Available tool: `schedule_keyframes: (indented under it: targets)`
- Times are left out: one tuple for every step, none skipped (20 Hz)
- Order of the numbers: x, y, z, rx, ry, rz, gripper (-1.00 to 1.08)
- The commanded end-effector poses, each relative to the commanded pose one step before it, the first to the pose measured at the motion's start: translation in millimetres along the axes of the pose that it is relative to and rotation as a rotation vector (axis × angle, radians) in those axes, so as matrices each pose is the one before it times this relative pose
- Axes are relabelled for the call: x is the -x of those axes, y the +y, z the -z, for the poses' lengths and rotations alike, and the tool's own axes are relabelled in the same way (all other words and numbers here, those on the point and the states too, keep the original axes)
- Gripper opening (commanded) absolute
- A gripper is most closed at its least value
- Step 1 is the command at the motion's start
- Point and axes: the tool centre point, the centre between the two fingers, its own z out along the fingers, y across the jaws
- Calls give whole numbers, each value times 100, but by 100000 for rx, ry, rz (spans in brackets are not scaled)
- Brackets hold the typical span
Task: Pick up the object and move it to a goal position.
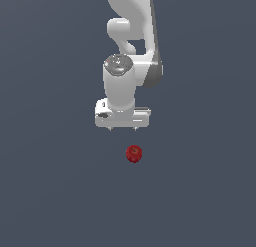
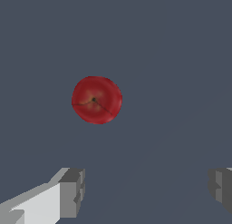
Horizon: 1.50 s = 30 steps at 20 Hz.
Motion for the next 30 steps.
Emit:
schedule_keyframes:
  targets:
    - [0,1,0,0,0,0,100]
    - [-13,-40,10,13,31,151,100]
    - [-39,-112,29,34,89,437,100]
    - [-65,-180,47,55,145,714,100]
    - [-91,-255,67,77,204,1001,100]
    - [-118,-322,85,98,259,1271,100]
    - [-141,-379,101,116,305,1498,100]
    - [-126,-330,88,102,266,1306,100]
    - [-99,-254,69,79,206,1010,100]
    - [-71,-177,48,55,145,711,100]
    - [-42,-102,28,32,84,416,100]
    - [-12,-25,8,9,23,117,100]
    - [17,32,-9,-12,-31,-151,100]
    - [29,76,-23,-24,-62,-317,100]
    - [-13,0,-20,-6,-8,-154,100]
    - [-43,-21,-37,-4,9,-239,100]
    - [-60,-32,-56,-8,7,-359,100]
    - [-73,-32,-75,-12,2,-498,100]
    - [-87,-36,-93,-16,-2,-629,100]
    - [-102,-38,-112,-19,-5,-766,100]
    - [-116,-43,-131,-21,-7,-895,100]
    - [-130,-50,-149,-23,-8,-1012,100]
    - [-145,-60,-168,-23,-8,-1126,100]
    - [-161,-72,-188,-23,-7,-1250,100]
    - [-175,-83,-208,-22,-7,-1367,100]
    - [-188,-92,-228,-21,-9,-1492,100]
    - [-200,-102,-250,-19,-10,-1622,100]
    - [-211,-115,-272,-16,-11,-1745,100]
    - [-222,-128,-294,-12,-10,-1872,100]
    - [-232,-142,-317,-7,-10,-1998,100]
